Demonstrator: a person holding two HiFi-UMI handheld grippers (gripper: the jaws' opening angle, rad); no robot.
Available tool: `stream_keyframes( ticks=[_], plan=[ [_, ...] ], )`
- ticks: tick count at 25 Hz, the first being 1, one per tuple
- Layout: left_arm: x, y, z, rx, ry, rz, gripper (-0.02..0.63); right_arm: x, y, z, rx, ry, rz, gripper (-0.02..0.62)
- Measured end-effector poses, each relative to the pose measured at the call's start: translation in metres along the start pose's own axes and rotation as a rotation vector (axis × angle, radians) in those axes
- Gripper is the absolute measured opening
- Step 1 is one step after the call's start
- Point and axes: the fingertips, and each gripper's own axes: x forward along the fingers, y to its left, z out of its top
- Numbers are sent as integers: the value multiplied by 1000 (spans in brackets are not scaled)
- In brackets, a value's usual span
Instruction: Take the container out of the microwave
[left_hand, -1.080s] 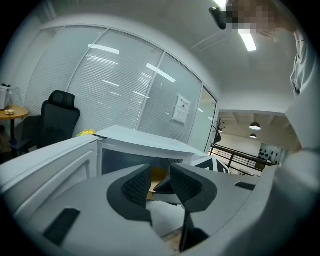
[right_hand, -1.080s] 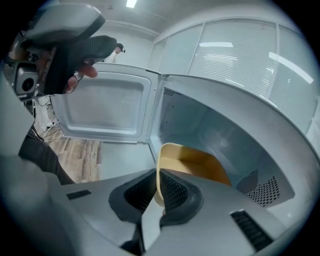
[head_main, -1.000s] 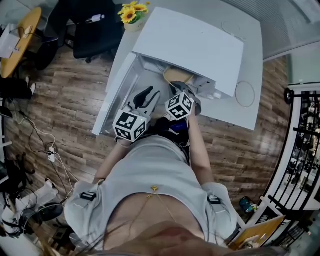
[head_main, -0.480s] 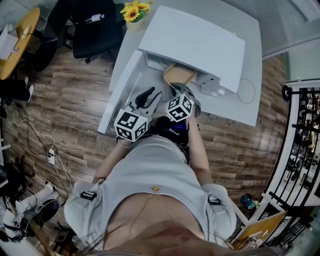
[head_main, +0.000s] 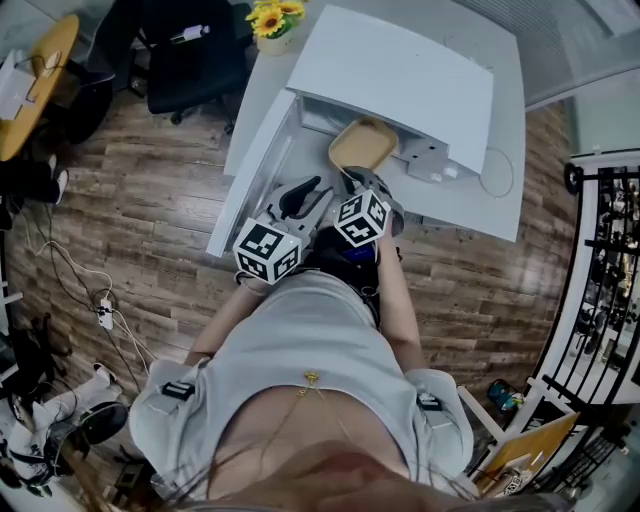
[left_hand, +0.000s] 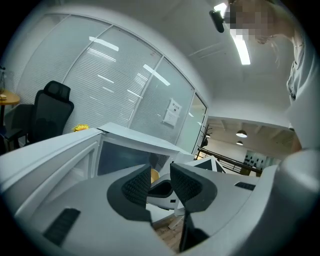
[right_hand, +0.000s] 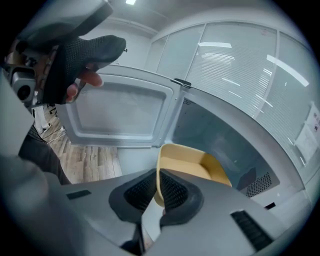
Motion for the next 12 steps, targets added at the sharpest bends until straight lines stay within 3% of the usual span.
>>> stream_keyframes(
  ticks=[12],
  plan=[
    [-28, -11, -23, 2, 12, -61, 121, -21, 39, -7, -2, 25, -27, 31]
  ],
)
